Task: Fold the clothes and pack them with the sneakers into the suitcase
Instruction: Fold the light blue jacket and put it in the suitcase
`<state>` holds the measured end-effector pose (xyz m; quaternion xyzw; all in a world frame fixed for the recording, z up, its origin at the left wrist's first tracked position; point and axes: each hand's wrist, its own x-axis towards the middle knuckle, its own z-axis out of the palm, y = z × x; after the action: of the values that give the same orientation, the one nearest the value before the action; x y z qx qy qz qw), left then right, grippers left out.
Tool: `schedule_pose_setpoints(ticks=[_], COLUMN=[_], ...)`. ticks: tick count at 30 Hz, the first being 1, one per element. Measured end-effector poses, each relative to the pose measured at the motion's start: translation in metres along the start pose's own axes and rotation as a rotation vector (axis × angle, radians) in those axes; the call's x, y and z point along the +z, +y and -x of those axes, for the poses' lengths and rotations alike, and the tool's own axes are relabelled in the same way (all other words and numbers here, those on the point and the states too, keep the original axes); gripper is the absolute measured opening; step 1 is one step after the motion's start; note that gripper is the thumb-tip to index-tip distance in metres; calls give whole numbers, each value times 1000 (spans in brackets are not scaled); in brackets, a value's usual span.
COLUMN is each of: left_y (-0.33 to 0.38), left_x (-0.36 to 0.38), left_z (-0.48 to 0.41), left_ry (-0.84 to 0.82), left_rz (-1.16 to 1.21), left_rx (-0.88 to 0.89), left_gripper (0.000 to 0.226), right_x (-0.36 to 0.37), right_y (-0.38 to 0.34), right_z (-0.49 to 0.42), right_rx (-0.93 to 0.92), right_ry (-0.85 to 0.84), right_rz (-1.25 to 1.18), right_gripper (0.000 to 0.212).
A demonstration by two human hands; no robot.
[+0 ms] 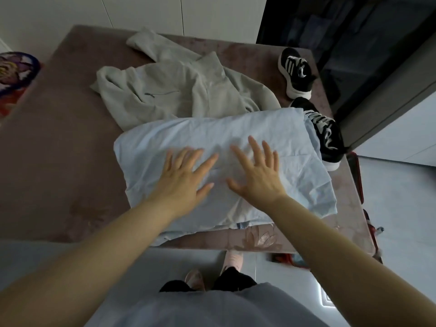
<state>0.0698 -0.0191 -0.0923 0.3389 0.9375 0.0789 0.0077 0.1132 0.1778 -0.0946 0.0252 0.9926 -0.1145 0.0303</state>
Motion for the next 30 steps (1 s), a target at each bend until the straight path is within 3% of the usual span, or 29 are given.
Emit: schedule_pose_setpoints(ticks=[3, 6, 14, 19, 23, 25, 27, 30], left_y=[-11, -33, -60, -61, -80, -95, -118, -153], left_x=[21, 45, 69, 64, 66, 54, 38, 15], left_z=[-28, -25, -2, -5, -2, -6, -10, -20], left_ry=[-208, -278, -248, -107, -145, -60, 71, 106], left_rz=[-75, -123, -124, -180, -114, -24, 65, 137], left_rx=[-245, -297, -329, -272, -232, -216, -271, -407], left_gripper=[70, 71, 78, 69, 67, 57, 53, 60], right_x=[14, 33, 52, 18, 14, 15, 11, 21], right_y=[5, 23, 29, 60, 98, 84, 44, -46], right_z=[-19, -21, -25, -41, -51, -48, -40, -11], right_rx=[32, 76, 60, 220, 302, 312, 223, -178], right_ry=[-110, -213, -230, 64, -49, -55, 22, 136], right_rz=[81, 68, 42, -61, -3, -12, -41, -166], right_gripper=[86, 89, 91, 85, 83, 81, 77, 50])
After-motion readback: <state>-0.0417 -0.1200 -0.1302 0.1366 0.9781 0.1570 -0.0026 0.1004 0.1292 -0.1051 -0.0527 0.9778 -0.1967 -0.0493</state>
